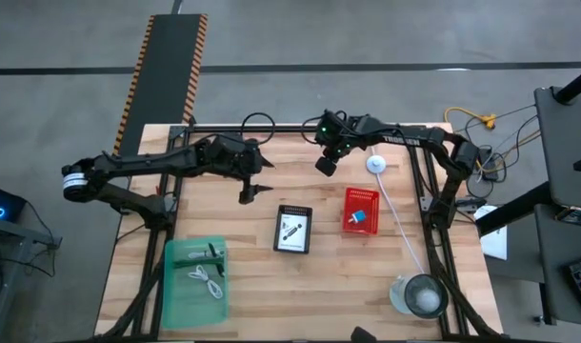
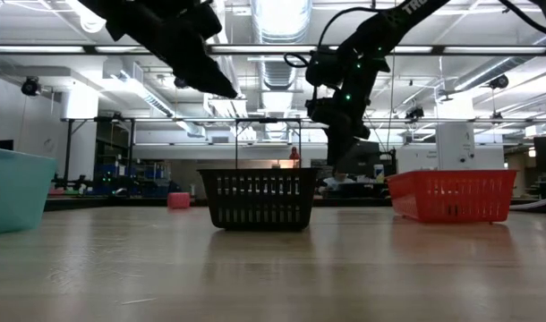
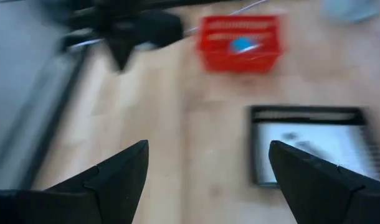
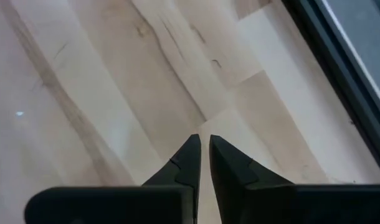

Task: Pick and place items into bin
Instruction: Put the pink charger adapter into the red bin

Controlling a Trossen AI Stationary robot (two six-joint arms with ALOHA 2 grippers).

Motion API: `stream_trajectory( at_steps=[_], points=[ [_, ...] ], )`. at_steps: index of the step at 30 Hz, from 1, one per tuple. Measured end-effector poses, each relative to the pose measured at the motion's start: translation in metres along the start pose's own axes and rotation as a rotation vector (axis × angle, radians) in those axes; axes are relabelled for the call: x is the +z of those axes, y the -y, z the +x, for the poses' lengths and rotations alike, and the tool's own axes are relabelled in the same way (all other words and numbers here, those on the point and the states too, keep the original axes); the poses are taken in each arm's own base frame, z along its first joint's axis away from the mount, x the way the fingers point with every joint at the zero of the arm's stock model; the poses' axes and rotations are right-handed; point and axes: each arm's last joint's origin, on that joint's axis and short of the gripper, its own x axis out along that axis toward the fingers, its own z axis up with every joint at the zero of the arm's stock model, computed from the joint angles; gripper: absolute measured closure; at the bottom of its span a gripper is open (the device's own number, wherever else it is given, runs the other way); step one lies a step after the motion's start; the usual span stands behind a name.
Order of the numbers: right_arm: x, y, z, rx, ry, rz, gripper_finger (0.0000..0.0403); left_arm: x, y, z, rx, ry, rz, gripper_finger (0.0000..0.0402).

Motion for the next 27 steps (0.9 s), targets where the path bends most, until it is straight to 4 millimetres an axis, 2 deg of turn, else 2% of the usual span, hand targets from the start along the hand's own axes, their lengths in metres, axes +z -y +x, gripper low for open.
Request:
stream_trajectory(
  at_steps=[2,5,7,13,18,22,27],
  points=[
    [-0.001,-0.001,0.0,0.003,-0.002,-0.002,0.0375,-0.002,-0.004,0.002,0.138,-0.043,0.001,0.0089],
    [-0.001,-0.003,0.001,0.006,-0.004,0.0,0.0366,-0.012,-0.022,0.008,0.423,-0.162,-0.037,0.0089],
    [-0.001,-0.005,0.001,0.007,-0.003,-0.005,0.0359,-0.022,-0.037,0.01,0.498,-0.242,-0.101,0.0089],
    [-0.001,-0.01,0.0,0.014,-0.001,-0.021,0.034,-0.053,-0.09,0.016,0.506,-0.45,-0.256,0.0089],
    [-0.002,-0.012,0.0,0.015,-0.001,-0.036,0.0325,-0.073,-0.125,0.012,0.546,-0.588,-0.352,0.0089],
    [-0.002,-0.012,0.0,0.016,-0.001,-0.048,0.0315,-0.086,-0.139,0.013,0.542,-0.636,-0.405,0.0089],
    [-0.002,-0.013,0.0,0.016,-0.003,-0.048,0.0306,-0.098,-0.145,0.02,0.495,-0.66,-0.436,0.0089]
  ],
)
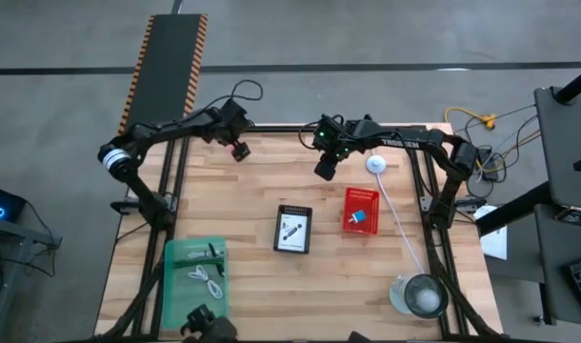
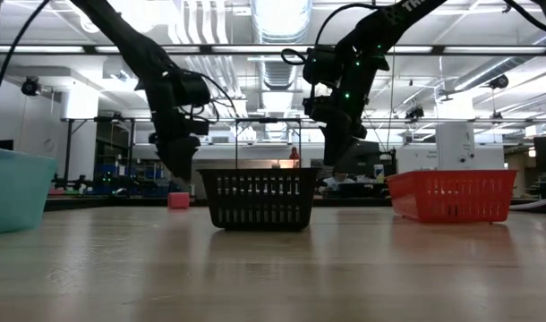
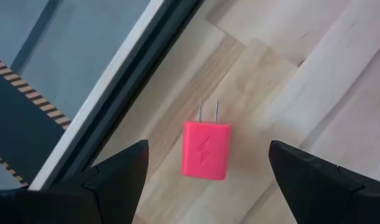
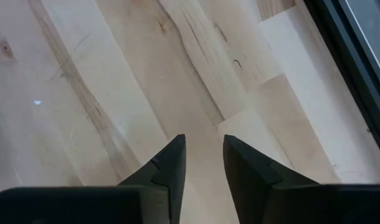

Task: Pick and place items into bin
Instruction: Put the pink charger adapter into the red bin

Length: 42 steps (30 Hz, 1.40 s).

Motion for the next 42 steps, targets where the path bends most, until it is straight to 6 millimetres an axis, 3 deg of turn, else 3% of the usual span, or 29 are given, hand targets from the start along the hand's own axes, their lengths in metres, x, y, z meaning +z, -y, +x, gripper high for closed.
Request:
stream_trajectory(
  at_steps=[16,23,28,36,42],
  points=[
    [0.0,0.0,0.0,0.0,0.0,0.001,0.0309,-0.006,-0.009,0.04,0.005,-0.11,0.038,0.0089],
    [0.0,0.0,0.0,0.0,0.0,0.001,0.0304,0.0,-0.01,0.043,-0.02,-0.138,0.064,0.0096],
    [0.0,0.0,0.0,0.0,0.0,0.001,0.03,0.0,-0.009,0.043,-0.067,-0.129,0.082,0.0143],
    [0.0,0.0,0.0,0.0,-0.001,0.001,0.0312,-0.002,-0.009,0.043,-0.074,-0.147,0.14,0.0276],
    [0.0,0.0,0.0,0.0,-0.001,-0.001,0.0321,0.002,-0.01,0.041,-0.064,-0.134,0.162,0.0276]
  ],
)
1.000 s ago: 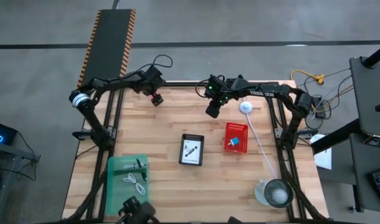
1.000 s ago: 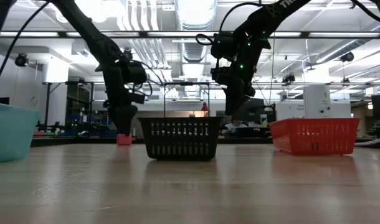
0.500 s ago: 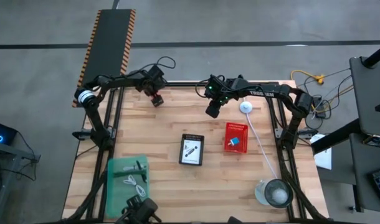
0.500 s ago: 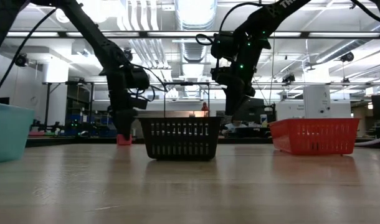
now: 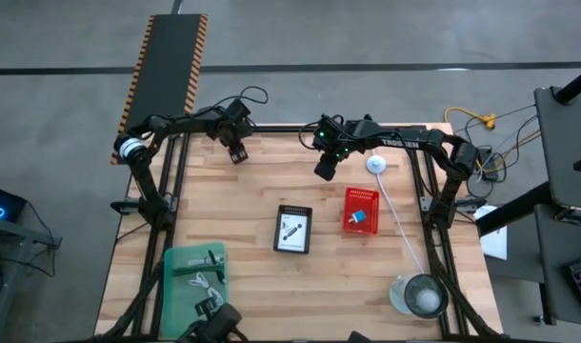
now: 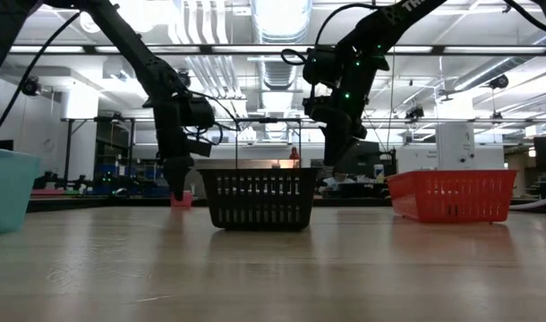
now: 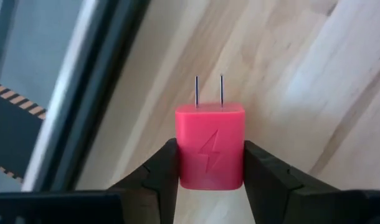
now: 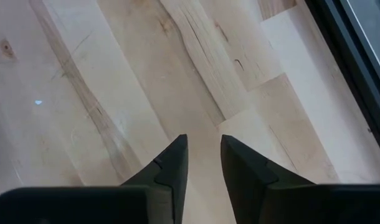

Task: Pick and place items into bin
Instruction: Put the pink charger adapter into the red bin

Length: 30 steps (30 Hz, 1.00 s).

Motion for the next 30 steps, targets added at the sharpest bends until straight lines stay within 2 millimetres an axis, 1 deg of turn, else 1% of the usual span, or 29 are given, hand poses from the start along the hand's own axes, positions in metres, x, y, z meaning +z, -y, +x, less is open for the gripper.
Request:
stream_trajectory(
  at_steps=[3,6,9,12,14,16,19,22,26,28,30],
  points=[
    [0.0,0.0,0.0,0.0,0.0,-0.001,0.0323,0.005,-0.003,-0.01,0.013,0.032,-0.002,0.0276],
    [0.0,0.0,0.0,-0.003,0.0,-0.001,0.0323,0.014,-0.004,-0.028,-0.007,0.118,0.0,0.0276],
    [0.001,0.0,-0.001,-0.003,0.017,-0.007,0.032,0.02,0.0,-0.048,-0.166,0.272,0.011,0.0276],
    [0.002,-0.001,-0.004,-0.005,0.078,-0.019,0.0319,0.025,0.008,-0.07,-0.383,0.532,0.078,0.0276],
    [0.002,-0.001,-0.01,-0.003,0.144,-0.017,0.0321,0.024,0.015,-0.081,-0.481,0.67,0.137,0.0276],
    [0.002,-0.002,-0.017,0.002,0.243,-0.011,0.0324,0.023,0.022,-0.09,-0.493,0.782,0.191,0.0276],
    [-0.005,-0.004,-0.029,0.019,0.435,-0.009,0.0329,0.018,0.034,-0.101,-0.46,0.907,0.255,0.0276],
    [-0.019,-0.008,-0.038,0.078,0.676,-0.037,0.033,0.012,0.045,-0.108,-0.439,1.007,0.293,0.0276],
    [-0.043,-0.012,-0.042,0.229,0.971,-0.113,0.0324,0.006,0.05,-0.119,-0.411,1.177,0.285,0.0276],
    [-0.053,-0.014,-0.042,0.284,1.078,-0.152,0.0316,0.005,0.051,-0.12,-0.418,1.231,0.252,0.0276],
    [-0.06,-0.014,-0.042,0.301,1.137,-0.171,0.0302,0.005,0.052,-0.118,-0.428,1.256,0.229,0.0276]
  ],
)
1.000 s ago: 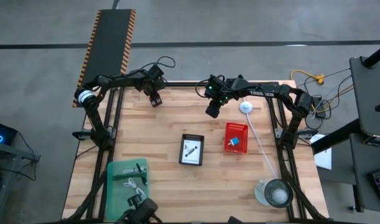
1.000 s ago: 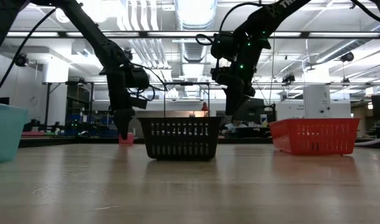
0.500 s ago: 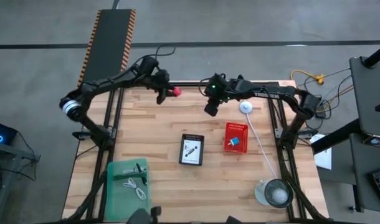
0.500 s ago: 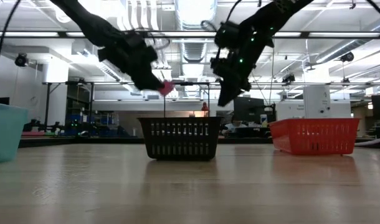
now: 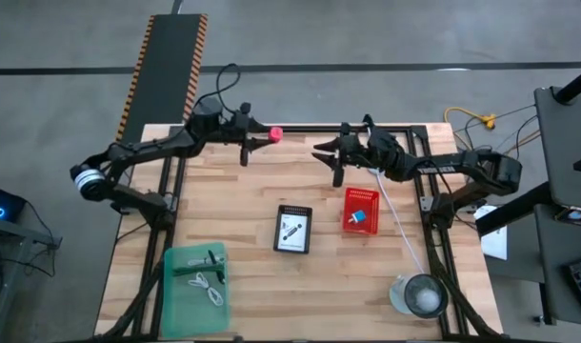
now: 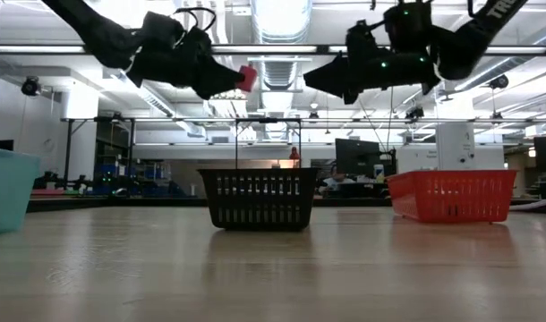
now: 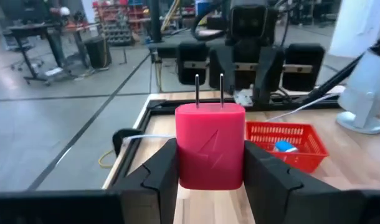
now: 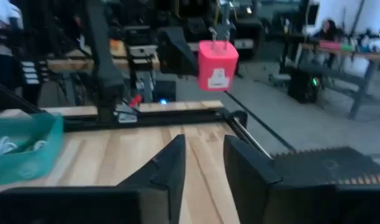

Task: Pick and place items into bin
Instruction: Put the pink charger adapter into the red bin

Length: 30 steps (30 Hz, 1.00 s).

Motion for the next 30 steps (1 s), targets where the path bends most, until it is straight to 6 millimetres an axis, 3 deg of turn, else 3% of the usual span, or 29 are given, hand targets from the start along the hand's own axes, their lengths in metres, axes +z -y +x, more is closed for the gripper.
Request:
stream_trajectory(
  at_steps=[9,14,21,30],
  points=[
    [0.007,0.002,0.006,0.003,0.002,-0.036,0.0177,-0.017,0.002,0.038,-0.071,0.004,-0.002,0.0276],
    [0.014,0.004,0.012,0.004,-0.069,0.001,0.0135,-0.018,-0.007,0.058,-0.112,0.067,-0.04,0.0276],
    [0.019,0.005,0.015,0.003,-0.092,0.009,0.013,-0.02,-0.008,0.079,-0.175,0.072,-0.057,0.0276],
    [0.019,0.007,0.015,-0.004,-0.091,0.003,0.0155,-0.015,-0.002,0.087,-0.216,0.09,-0.043,0.0276]
  ],
)
